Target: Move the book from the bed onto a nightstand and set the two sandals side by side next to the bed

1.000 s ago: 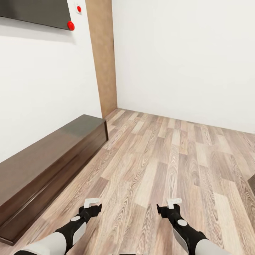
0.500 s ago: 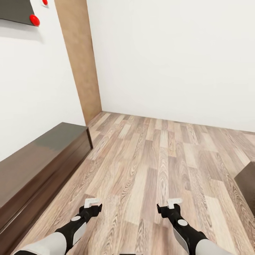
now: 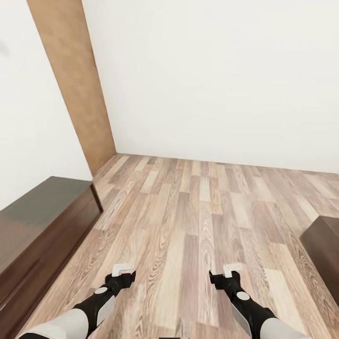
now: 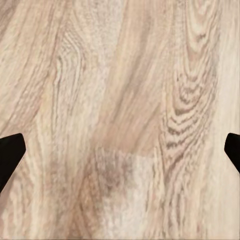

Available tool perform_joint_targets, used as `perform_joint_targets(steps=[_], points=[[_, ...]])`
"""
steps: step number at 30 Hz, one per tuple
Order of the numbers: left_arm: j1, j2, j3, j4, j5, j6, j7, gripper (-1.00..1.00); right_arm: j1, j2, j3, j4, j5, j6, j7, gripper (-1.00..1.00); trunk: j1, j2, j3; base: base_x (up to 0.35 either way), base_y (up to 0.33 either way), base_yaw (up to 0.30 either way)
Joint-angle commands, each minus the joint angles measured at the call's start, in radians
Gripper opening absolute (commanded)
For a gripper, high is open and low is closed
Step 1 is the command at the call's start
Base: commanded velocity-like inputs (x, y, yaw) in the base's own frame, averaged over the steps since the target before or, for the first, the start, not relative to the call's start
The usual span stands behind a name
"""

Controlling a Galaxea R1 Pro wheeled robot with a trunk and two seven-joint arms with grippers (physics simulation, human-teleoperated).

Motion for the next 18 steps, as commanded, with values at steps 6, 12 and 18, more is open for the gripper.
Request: perform_joint_targets(steps=[6,12,18], points=[[-0.001,0.0,-0.008,0.002,0.01,-0.004,-0.001,1.0,-0.001,-0.001,0.008,-0.001,-0.008,-0.002,-0.011,1.0,0.0,0.0,-0.001,0.332,0.0,-0.011],[-0.001,0.001,-0.008,0.002,0.009,-0.004,-0.001,1.0,-0.001,0.001,0.01,0.0,-0.01,-0.003,-0.003,1.0,0.0,0.0,-0.001,0.332,0.0,0.0],[-0.001,0.002,-0.008,0.002,0.009,-0.004,-0.001,1.0,-0.001,0.001,0.01,0.0,-0.011,-0.003,-0.001,1.0,0.0,0.0,-0.001,0.332,0.0,-0.036]])
